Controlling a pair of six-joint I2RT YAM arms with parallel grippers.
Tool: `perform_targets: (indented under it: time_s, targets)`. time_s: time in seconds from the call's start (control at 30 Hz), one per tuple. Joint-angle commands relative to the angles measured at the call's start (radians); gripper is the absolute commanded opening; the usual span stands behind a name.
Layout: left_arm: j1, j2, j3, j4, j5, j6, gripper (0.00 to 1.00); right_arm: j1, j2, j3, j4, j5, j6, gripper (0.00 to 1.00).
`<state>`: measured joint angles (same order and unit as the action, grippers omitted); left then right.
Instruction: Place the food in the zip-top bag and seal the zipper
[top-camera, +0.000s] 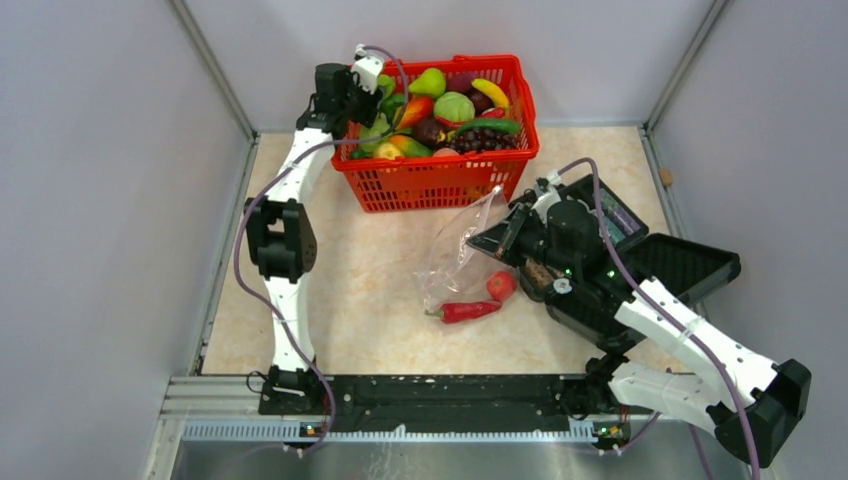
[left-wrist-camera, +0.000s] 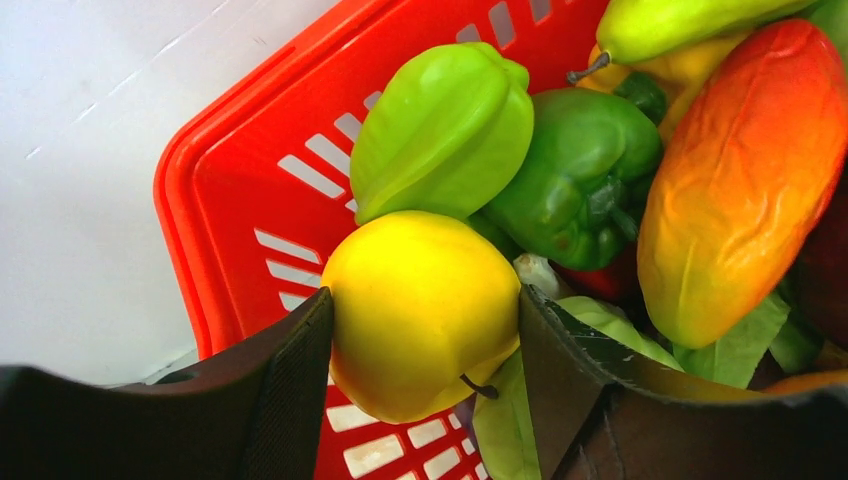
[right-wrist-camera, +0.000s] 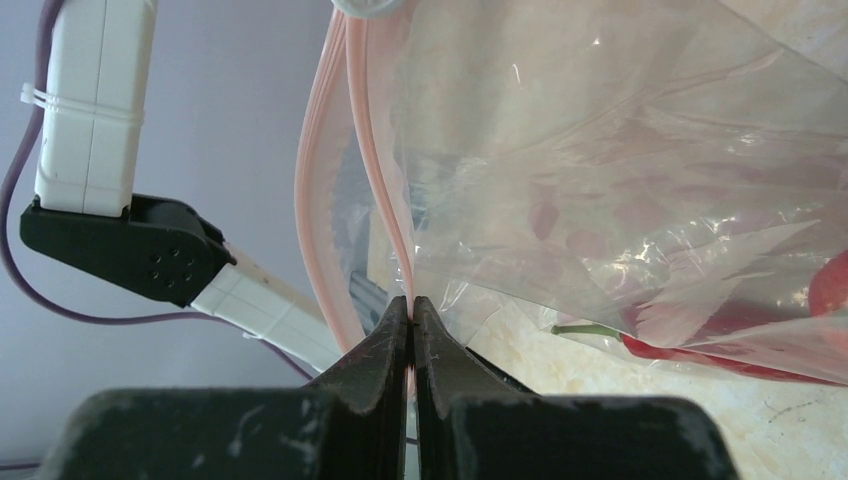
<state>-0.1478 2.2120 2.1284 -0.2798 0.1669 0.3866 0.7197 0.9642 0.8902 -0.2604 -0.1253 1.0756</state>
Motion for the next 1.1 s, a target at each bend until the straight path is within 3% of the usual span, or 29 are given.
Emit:
perform_targets:
  time_s: [0.0,0.1,0.3,0.77,0.8,0.97,1.07]
  targets:
    - [-0.013,-0.091,-0.139,-0.020,0.030,-0.067,0.43,0.001,-0.012,0.021,0.021,-0.002,-0.013,0.00]
    - [-0.020,-0.131,-0.186,-0.011,0.061,-0.084,0.31,0.002,-0.013,0.016,0.024,0.001,-0.006,0.00]
    - [-0.024,-0.208,-0.250,0.011,0.110,-0.126,0.18,0.001,-0.037,0.000,0.021,0.020,0.014,0.00]
    - [-0.024,-0.444,-0.460,0.177,0.256,-0.249,0.19,0.001,-0.014,-0.020,0.059,0.017,0.034,0.00]
    - [-0.024,-0.455,-0.468,0.189,0.247,-0.248,0.20,0.001,-0.012,-0.020,0.060,0.017,0.035,0.00]
    - [-0.022,-0.438,-0.434,0.231,0.127,-0.229,0.73,0.001,-0.013,-0.019,0.064,0.021,0.033,0.00]
    - [-0.021,-0.363,-0.331,0.200,0.069,-0.213,0.91,0.002,-0.013,-0.019,0.065,0.024,0.033,0.00]
